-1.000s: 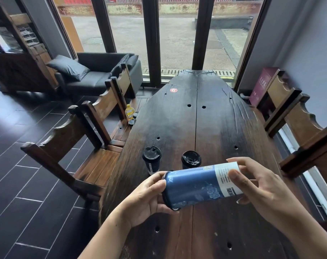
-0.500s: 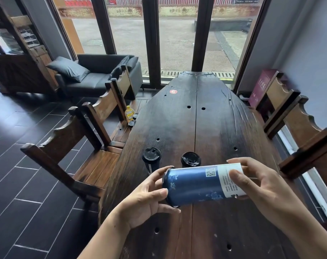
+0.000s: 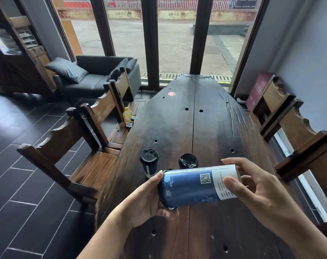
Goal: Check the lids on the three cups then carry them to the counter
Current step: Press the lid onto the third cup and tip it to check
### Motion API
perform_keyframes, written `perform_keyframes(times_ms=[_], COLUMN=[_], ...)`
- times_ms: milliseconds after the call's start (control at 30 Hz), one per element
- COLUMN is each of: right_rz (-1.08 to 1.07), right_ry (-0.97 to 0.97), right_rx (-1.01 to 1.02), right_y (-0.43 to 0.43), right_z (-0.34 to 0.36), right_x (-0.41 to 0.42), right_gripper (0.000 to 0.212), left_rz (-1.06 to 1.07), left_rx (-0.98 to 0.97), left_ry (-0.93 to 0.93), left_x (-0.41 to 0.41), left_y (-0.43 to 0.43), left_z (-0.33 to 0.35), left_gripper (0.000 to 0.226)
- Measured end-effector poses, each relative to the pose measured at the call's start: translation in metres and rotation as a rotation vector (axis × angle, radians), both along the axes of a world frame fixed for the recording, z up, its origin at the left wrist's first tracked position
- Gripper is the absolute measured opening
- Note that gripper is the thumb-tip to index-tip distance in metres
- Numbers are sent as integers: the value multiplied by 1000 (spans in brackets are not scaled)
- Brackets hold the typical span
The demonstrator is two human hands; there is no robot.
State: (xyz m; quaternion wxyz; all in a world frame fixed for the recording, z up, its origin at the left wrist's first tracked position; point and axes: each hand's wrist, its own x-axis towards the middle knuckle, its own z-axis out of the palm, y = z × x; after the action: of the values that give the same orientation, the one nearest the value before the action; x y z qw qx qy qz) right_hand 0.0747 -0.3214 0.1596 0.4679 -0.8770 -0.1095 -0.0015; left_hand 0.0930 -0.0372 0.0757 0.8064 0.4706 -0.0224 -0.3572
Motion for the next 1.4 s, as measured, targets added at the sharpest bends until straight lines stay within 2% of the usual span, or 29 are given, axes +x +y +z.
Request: perform_keyframes(times_ms=[300, 433, 733, 933, 1233, 1400], right_rz=[10, -30, -43, -51, -44, 10], right_ry=[66, 66, 65, 42, 53, 132], right_rx=[75, 78, 71, 67, 84, 96], right_y=[-1, -2, -2, -3, -2, 4], right_z=[-8, -9, -10, -13, -17, -29], right_x=[2, 5, 7, 7, 5, -1], right_gripper=[55, 61, 48, 54, 55, 78], left_rz=[60, 114, 118, 164, 230, 382], left_rx=[-17, -33, -83, -44, -1, -2], left_ry=[-80, -93, -122, -123, -95, -86], left_x=[-2, -3, -3, 1, 6, 20], left_y=[4, 4, 4, 2, -1, -1], left_z=[-5, -6, -10, -5, -7, -5], left_gripper=[68, 77, 74, 84, 86, 76])
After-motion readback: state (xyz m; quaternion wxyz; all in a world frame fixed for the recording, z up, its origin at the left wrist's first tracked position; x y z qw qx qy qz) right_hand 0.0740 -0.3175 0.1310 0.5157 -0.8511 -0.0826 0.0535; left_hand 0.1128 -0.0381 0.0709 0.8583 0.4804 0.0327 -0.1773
